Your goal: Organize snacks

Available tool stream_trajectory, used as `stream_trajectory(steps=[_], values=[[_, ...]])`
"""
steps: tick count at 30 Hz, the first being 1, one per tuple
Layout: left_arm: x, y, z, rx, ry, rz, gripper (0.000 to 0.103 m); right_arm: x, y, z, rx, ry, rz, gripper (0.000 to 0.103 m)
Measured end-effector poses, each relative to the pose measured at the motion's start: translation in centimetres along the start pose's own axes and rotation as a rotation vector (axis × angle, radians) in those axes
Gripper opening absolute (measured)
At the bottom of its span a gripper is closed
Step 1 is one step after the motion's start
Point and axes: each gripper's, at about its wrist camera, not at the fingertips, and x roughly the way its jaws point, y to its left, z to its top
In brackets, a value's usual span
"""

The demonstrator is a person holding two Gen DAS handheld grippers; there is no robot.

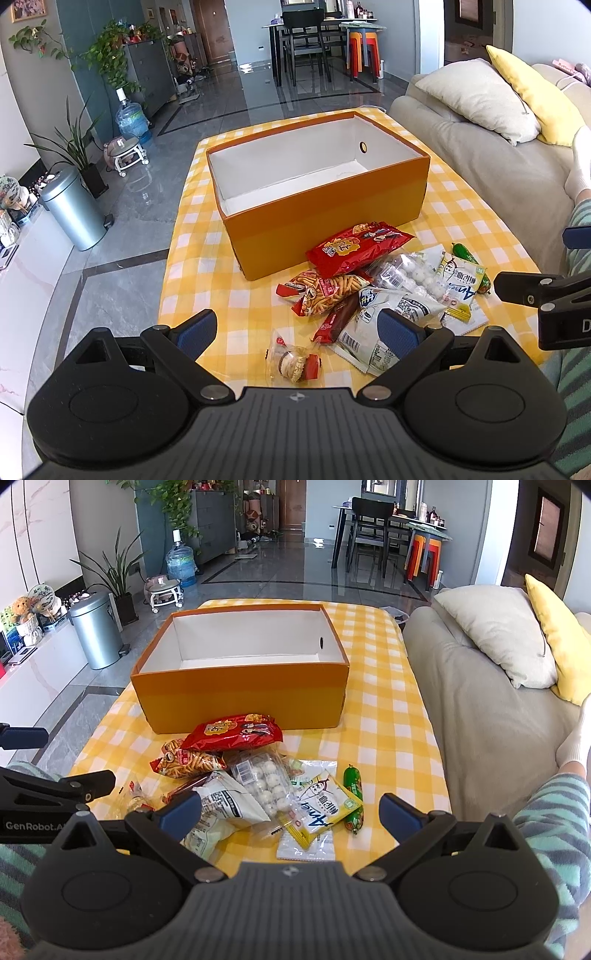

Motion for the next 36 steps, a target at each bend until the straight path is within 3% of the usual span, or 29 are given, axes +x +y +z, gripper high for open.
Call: stream_trajectory(steps=[36], values=[[-0.48, -0.66, -0.1, 0.006, 0.005, -0.005, 0.103, 0.32, 0.12, -0.23, -0.004, 0.03, 0.001, 0.099]])
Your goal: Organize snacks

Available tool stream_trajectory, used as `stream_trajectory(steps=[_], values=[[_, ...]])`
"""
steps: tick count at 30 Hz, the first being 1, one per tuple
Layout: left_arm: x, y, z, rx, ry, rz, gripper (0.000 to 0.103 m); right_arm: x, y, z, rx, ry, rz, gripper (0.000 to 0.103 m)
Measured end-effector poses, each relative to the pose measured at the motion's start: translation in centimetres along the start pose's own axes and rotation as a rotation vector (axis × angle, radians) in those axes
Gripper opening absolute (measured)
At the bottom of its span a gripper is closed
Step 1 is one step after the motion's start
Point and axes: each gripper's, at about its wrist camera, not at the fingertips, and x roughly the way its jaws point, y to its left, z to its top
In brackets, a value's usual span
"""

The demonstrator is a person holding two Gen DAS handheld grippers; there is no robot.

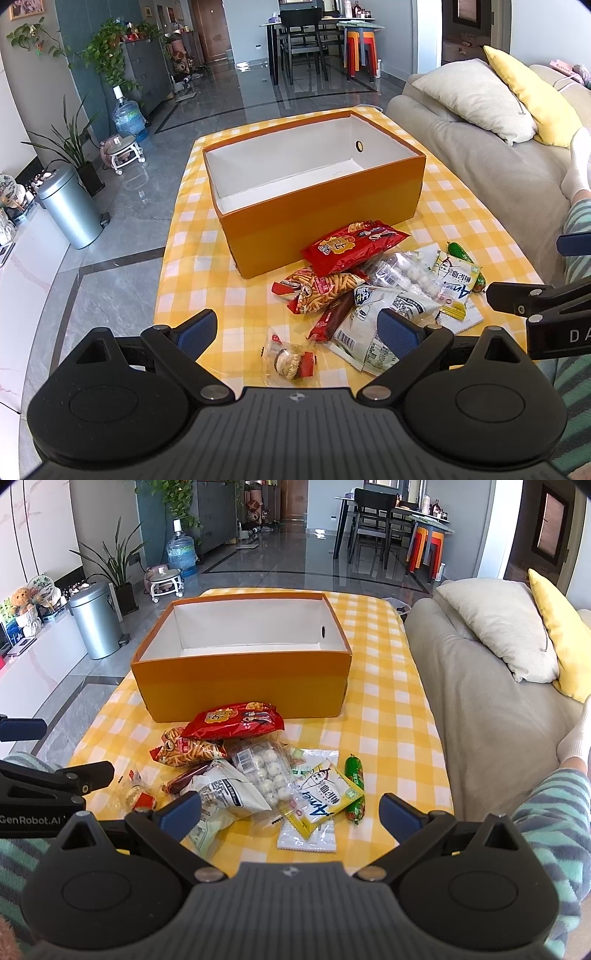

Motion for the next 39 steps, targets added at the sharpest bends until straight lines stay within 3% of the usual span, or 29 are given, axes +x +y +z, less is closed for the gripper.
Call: stream_trajectory(steps=[28, 34, 39], values=[[0.3, 0.3, 0.5, 0.001, 0.007, -0.054, 0.103, 0.7, -0.1, 0.0, 0.003, 0.028, 0.008, 0.099], [1.0, 0.2, 0.7, 0.006, 0.027, -0.111, 0.08, 0.9, -0.3, 0.0, 0.01, 0.025, 0.041, 0.096], [1.9, -0.2, 0.6, 0.015, 0.052, -0.163, 0.064, 2.1, -0.8, 0.0, 0.035, 0.058, 0.064, 0.076]])
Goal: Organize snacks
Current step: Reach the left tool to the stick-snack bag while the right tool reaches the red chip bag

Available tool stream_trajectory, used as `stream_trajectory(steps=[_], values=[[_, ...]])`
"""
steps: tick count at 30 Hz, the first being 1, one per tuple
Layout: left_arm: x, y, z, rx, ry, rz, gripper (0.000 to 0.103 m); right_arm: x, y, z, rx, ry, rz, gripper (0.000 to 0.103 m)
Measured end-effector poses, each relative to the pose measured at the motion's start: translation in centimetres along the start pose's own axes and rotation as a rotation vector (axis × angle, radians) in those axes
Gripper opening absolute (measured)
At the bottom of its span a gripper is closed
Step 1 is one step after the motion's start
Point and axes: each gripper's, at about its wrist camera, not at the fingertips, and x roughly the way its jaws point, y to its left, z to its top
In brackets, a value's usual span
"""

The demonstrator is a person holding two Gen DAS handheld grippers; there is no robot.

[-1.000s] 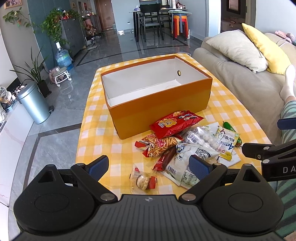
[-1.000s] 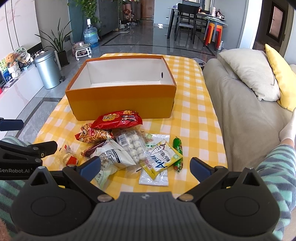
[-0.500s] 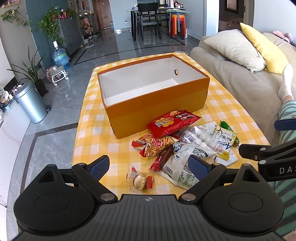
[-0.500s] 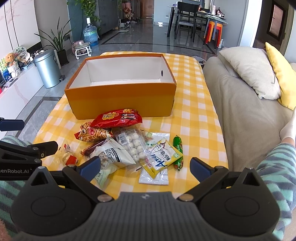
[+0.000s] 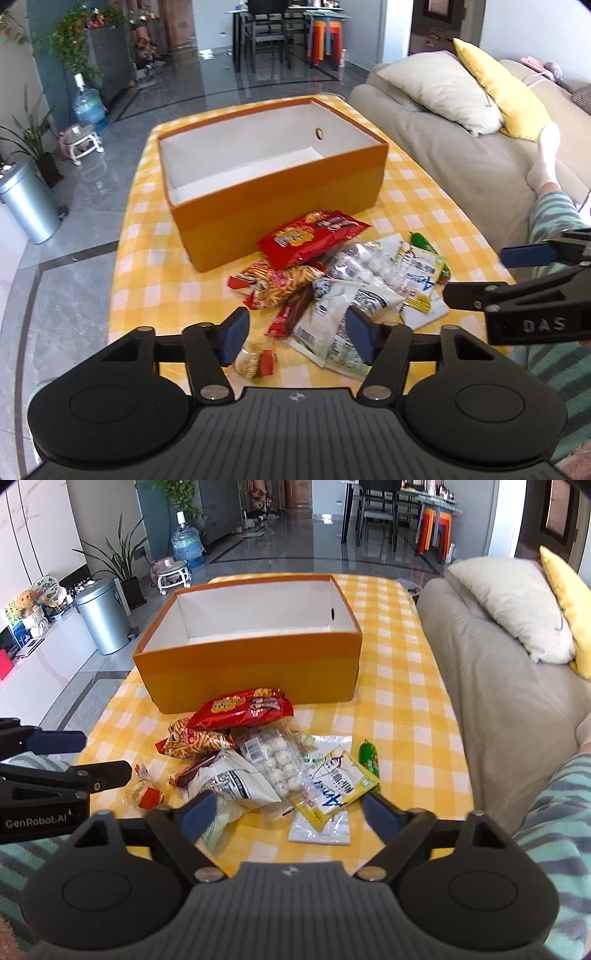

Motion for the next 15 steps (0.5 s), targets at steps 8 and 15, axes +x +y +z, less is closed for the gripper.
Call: stream_trajectory(steps=[8, 15], values=[[1.4, 0.1, 0.2, 0.002, 0.044, -0.092, 0.043, 2.5, -1.1, -0.4, 0.028, 0.036, 0.049, 0.039], [3.0, -0.1, 0.6, 0.009, 0.044, -0.099, 0.032, 5.1, -1.4, -0.6, 0.031, 0.061, 0.065, 0.025]])
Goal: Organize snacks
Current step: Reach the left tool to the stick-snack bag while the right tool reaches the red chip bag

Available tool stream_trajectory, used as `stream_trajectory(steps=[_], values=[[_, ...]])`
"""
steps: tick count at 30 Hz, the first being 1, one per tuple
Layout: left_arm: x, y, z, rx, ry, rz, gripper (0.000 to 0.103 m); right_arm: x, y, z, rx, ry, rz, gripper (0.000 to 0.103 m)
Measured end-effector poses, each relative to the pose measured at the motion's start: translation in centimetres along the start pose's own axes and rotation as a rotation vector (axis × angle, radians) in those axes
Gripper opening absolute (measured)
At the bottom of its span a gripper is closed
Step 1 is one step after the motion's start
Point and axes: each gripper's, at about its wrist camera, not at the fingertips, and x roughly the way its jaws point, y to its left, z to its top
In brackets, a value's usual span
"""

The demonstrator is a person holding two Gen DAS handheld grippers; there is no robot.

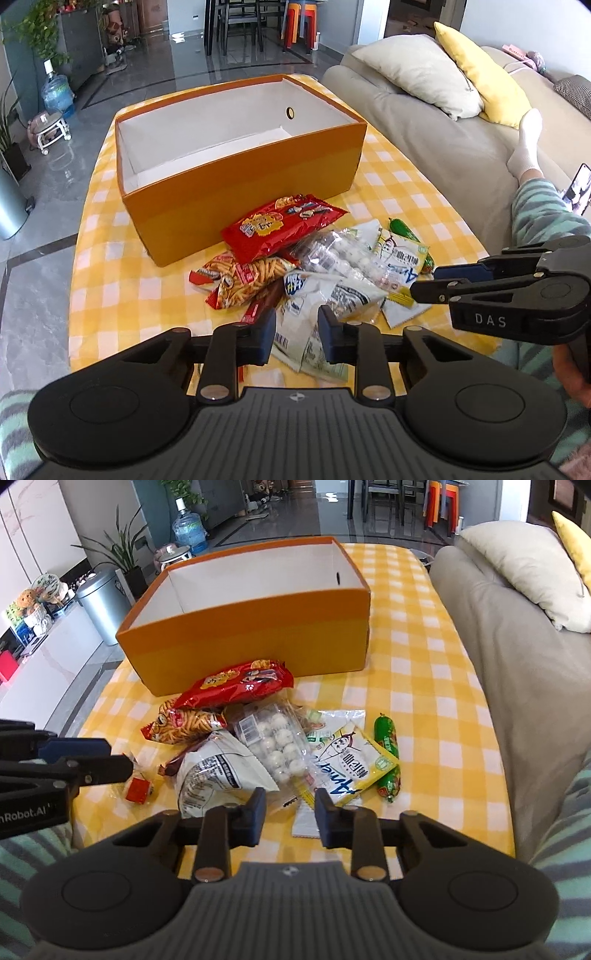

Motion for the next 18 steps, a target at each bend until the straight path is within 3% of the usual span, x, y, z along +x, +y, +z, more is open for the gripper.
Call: stream_trajectory(steps=[3, 7, 13, 18], values=[[0.8, 0.4, 0.5, -0.024, -0.002, -0.007, 0.034, 0.9, -0.3, 0.3, -0.004, -0.006, 0.023, 0.026], [2.0, 1.5, 1.5, -0.056, 0.014, -0.033, 0.05, 2.3, -0.5, 1.0, -0.02, -0.002, 0.018, 0.029], [3.7, 3.7, 2.9, -0.09, 0.028, 0.014, 0.071, 3.6, -0.5, 3.5, -0.013, -0.016, 0.046, 0.044], [5.4, 5.0, 3.6, -0.05, 0.092, 0.019, 0.077, 4.9, 0.5, 5.8, -0.024, -0.03, 0.075, 0.054]])
